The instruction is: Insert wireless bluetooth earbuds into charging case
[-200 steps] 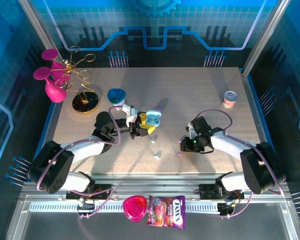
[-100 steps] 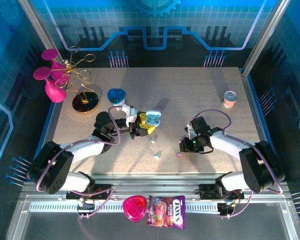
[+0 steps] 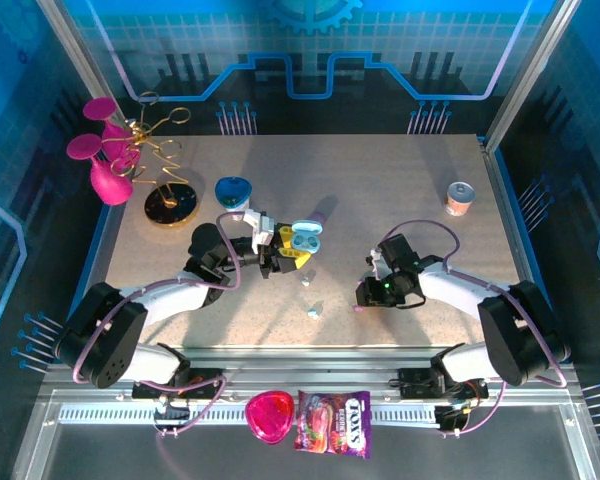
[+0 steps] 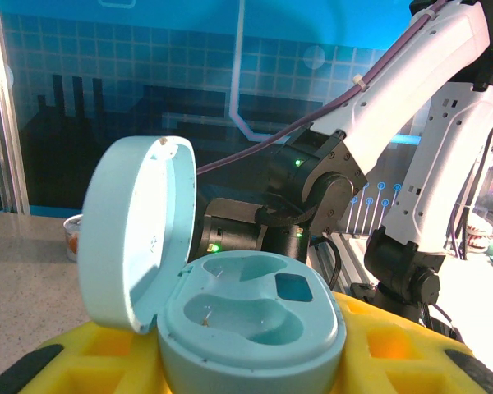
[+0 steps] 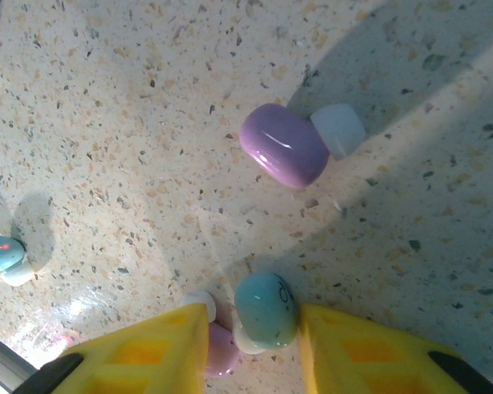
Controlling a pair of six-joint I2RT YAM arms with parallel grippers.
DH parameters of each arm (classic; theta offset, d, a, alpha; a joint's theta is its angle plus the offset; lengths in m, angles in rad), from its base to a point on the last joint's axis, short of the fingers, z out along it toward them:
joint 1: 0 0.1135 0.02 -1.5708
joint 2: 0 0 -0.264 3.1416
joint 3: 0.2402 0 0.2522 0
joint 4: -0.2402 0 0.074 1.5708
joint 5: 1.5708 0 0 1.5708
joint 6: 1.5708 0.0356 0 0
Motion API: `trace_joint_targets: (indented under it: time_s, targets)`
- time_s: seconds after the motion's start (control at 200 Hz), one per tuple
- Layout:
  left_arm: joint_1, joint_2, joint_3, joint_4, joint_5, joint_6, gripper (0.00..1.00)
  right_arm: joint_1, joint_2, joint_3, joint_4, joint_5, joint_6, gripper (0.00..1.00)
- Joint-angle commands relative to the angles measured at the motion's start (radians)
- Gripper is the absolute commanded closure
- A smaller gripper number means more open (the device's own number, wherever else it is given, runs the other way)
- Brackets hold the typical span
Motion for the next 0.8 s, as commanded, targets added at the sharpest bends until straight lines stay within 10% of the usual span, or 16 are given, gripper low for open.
trace_joint_targets:
  time_s: [0.0, 0.795]
  targets:
    - [0.007, -0.021, -0.002, 0.010, 0.017, 0.002, 0.63, 0.012, -0.007, 0.018, 0.008, -0.004, -0.002, 0.65]
    - [0.007, -0.013, 0.005, 0.015, 0.022, 0.001, 0.63, -0.002, 0.022, 0.007, 0.067, -0.077, -0.026, 0.71]
